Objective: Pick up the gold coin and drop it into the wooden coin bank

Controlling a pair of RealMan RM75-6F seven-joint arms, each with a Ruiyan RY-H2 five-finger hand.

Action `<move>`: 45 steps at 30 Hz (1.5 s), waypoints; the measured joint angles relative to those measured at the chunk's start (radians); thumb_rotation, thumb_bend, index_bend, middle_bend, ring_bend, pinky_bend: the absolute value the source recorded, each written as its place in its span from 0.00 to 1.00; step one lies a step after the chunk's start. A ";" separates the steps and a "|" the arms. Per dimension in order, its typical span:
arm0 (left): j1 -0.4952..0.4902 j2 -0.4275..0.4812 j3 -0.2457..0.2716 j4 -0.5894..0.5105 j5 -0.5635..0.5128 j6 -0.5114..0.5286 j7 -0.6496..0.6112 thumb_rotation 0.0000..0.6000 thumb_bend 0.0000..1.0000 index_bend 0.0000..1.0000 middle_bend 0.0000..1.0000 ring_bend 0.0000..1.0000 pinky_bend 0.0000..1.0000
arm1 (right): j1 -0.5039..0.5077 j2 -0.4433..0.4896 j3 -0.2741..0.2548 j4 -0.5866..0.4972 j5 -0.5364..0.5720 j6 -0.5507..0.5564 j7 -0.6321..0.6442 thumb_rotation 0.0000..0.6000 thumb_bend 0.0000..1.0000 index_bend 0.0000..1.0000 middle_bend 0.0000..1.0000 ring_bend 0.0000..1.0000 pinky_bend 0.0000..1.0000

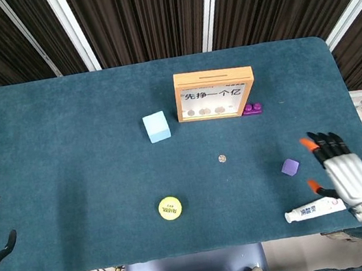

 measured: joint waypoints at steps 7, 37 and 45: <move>-0.001 0.005 -0.001 -0.001 -0.004 -0.006 -0.011 1.00 0.33 0.10 0.00 0.00 0.00 | 0.145 -0.082 0.056 -0.030 0.189 -0.135 -0.135 1.00 0.37 0.18 0.06 0.00 0.00; -0.001 0.009 -0.006 -0.012 -0.029 -0.021 -0.014 1.00 0.34 0.11 0.00 0.00 0.00 | 0.380 -0.523 0.085 0.328 0.492 -0.214 -0.393 1.00 0.37 0.26 0.06 0.00 0.00; -0.002 0.011 -0.007 -0.013 -0.034 -0.027 -0.018 1.00 0.34 0.11 0.00 0.00 0.00 | 0.419 -0.574 0.091 0.414 0.509 -0.242 -0.371 1.00 0.37 0.31 0.06 0.00 0.00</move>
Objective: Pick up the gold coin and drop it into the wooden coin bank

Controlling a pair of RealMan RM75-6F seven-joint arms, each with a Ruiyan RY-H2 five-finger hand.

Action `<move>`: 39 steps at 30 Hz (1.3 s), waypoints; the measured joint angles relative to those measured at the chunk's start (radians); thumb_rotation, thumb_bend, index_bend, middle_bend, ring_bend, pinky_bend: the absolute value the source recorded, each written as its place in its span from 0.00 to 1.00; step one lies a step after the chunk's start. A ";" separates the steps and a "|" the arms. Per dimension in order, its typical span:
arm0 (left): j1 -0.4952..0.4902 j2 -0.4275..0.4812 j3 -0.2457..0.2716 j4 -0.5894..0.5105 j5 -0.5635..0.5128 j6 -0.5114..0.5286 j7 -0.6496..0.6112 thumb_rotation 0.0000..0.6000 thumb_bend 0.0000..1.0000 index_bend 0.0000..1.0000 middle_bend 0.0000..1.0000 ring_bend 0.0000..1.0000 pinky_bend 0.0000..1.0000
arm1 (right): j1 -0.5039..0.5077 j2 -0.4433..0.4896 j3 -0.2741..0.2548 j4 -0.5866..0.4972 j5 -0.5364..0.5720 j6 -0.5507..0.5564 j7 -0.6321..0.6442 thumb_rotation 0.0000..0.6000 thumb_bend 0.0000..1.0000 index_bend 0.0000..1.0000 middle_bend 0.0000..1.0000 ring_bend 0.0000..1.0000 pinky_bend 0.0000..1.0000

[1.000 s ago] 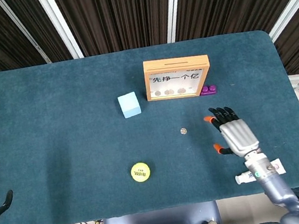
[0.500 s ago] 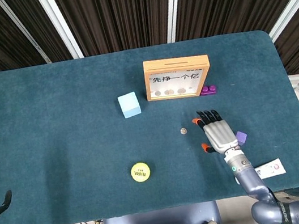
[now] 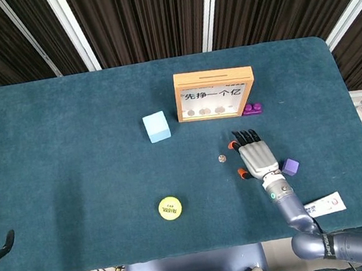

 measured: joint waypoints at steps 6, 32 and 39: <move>-0.001 0.000 0.000 0.000 -0.001 -0.002 0.001 1.00 0.34 0.11 0.00 0.00 0.00 | 0.016 -0.040 0.004 0.055 -0.004 -0.004 0.033 1.00 0.47 0.34 0.06 0.00 0.00; 0.000 0.002 -0.001 -0.002 -0.008 -0.005 -0.004 1.00 0.34 0.11 0.00 0.00 0.00 | 0.041 -0.124 -0.006 0.184 -0.051 -0.023 0.133 1.00 0.47 0.39 0.06 0.00 0.00; 0.000 0.003 -0.001 -0.002 -0.010 -0.007 -0.004 1.00 0.34 0.11 0.00 0.00 0.00 | 0.044 -0.135 -0.009 0.206 -0.056 -0.034 0.142 1.00 0.47 0.39 0.06 0.00 0.00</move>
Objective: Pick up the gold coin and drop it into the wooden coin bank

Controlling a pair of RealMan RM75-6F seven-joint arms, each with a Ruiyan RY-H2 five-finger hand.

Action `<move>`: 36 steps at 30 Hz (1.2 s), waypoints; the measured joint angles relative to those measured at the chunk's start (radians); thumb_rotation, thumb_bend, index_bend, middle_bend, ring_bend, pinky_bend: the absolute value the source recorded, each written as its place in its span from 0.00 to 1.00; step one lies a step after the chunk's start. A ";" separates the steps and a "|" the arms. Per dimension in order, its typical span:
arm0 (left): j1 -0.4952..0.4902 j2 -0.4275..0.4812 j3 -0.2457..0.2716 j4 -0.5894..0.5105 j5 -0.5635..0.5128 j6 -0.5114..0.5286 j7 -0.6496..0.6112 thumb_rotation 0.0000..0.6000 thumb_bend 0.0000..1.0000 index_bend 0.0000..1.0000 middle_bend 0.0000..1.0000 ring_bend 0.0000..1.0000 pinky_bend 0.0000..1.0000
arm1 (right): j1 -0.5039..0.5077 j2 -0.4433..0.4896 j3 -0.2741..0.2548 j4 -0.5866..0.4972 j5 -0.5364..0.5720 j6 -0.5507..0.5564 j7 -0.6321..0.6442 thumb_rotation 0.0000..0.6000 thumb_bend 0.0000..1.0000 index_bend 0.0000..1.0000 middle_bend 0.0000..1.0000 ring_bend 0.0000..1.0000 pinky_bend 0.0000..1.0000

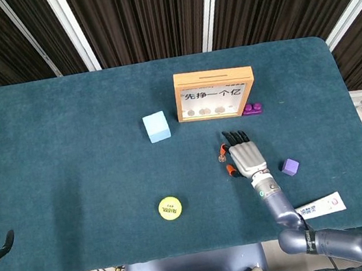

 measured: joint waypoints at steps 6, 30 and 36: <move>-0.001 0.001 -0.001 0.000 -0.003 -0.002 0.001 1.00 0.34 0.11 0.00 0.00 0.00 | -0.001 -0.004 -0.001 0.010 0.000 -0.006 0.006 1.00 0.47 0.39 0.06 0.00 0.00; -0.001 -0.001 -0.007 0.002 -0.005 0.005 0.009 1.00 0.34 0.11 0.00 0.00 0.00 | 0.007 -0.016 0.008 0.022 0.010 -0.013 -0.003 1.00 0.47 0.41 0.06 0.00 0.00; -0.001 -0.001 -0.007 0.002 -0.006 0.006 0.010 1.00 0.34 0.11 0.00 0.00 0.00 | 0.007 -0.018 0.013 0.027 0.020 -0.020 0.004 1.00 0.47 0.42 0.06 0.00 0.00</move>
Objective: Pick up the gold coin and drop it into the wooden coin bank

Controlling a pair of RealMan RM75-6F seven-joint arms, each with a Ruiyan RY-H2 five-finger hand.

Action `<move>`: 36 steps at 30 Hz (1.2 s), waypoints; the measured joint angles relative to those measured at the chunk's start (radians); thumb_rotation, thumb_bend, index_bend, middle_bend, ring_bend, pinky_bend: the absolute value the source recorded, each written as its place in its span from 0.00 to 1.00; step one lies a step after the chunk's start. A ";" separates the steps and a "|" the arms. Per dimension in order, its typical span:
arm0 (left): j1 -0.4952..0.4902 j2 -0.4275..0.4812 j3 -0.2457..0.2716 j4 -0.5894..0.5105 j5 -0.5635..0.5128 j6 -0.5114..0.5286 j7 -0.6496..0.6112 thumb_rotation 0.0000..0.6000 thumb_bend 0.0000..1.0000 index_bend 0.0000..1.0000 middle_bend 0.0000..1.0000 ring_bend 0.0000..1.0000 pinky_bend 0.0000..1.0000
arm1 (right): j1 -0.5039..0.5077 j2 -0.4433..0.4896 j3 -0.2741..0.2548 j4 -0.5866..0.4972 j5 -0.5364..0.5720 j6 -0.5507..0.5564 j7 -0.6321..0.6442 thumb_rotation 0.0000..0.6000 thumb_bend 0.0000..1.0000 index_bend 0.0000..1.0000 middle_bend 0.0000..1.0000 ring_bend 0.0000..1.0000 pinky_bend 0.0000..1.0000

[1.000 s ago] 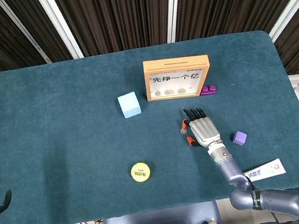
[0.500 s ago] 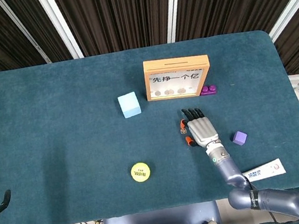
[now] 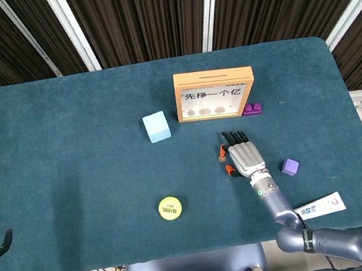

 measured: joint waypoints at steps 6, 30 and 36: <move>0.000 0.000 0.000 0.000 -0.001 -0.001 0.000 1.00 0.34 0.11 0.00 0.00 0.00 | -0.001 0.000 -0.002 0.001 0.000 0.001 -0.002 1.00 0.47 0.43 0.06 0.00 0.00; 0.000 0.002 0.002 -0.002 -0.003 -0.004 0.008 1.00 0.34 0.11 0.00 0.00 0.00 | 0.014 -0.030 -0.001 0.038 0.005 -0.018 -0.001 1.00 0.47 0.46 0.06 0.00 0.00; 0.001 0.002 0.002 -0.004 -0.006 -0.005 0.011 1.00 0.34 0.11 0.00 0.00 0.00 | 0.016 -0.034 0.000 0.045 0.005 -0.020 -0.001 1.00 0.47 0.48 0.06 0.00 0.00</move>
